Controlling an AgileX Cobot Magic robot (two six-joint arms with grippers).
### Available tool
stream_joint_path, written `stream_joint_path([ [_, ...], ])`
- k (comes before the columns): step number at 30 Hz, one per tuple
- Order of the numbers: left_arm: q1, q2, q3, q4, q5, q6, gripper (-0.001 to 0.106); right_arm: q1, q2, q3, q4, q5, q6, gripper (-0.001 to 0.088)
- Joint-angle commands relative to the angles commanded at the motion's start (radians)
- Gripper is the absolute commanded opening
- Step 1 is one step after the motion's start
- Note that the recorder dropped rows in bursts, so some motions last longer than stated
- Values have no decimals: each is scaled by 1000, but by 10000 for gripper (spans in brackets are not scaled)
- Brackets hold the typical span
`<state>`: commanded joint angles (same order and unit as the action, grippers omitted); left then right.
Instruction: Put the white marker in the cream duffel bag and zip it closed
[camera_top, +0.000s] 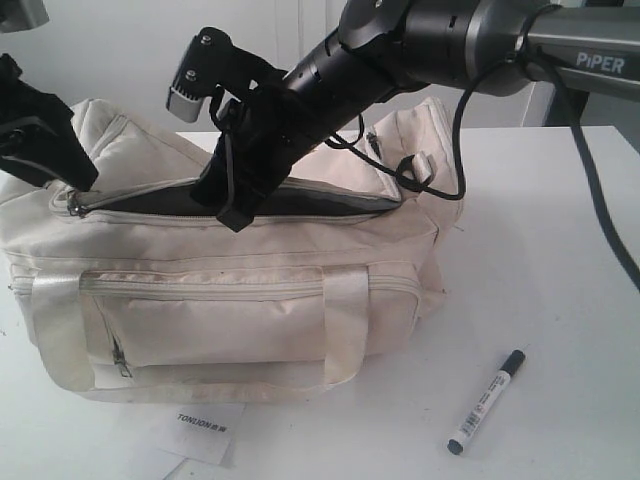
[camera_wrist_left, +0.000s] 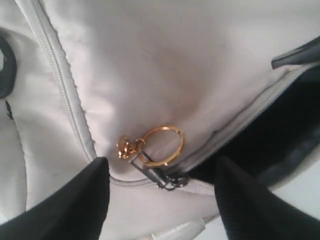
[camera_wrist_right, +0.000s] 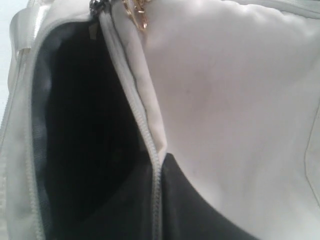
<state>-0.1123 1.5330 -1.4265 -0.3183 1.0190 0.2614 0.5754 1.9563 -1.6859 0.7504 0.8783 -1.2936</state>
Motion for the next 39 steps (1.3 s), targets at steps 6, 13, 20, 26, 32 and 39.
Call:
stream_joint_path([
  [6, 0, 21, 0, -4, 24, 9, 645, 0, 0, 0, 0, -2, 0, 0],
  [13, 0, 31, 0, -62, 49, 42, 612, 0, 0, 0, 0, -5, 0, 0],
  [20, 0, 62, 0, -62, 61, 42, 536, 0, 0, 0, 0, -5, 0, 0],
  [26, 0, 77, 0, -29, 58, 52, 296, 0, 0, 0, 0, -5, 0, 0],
  [32, 0, 61, 0, -15, 42, 98, 0, 0, 0, 0, 0, -5, 0, 0],
  [39, 0, -16, 0, -3, 28, 98, 0, 0, 0, 0, 0, -5, 0, 0],
])
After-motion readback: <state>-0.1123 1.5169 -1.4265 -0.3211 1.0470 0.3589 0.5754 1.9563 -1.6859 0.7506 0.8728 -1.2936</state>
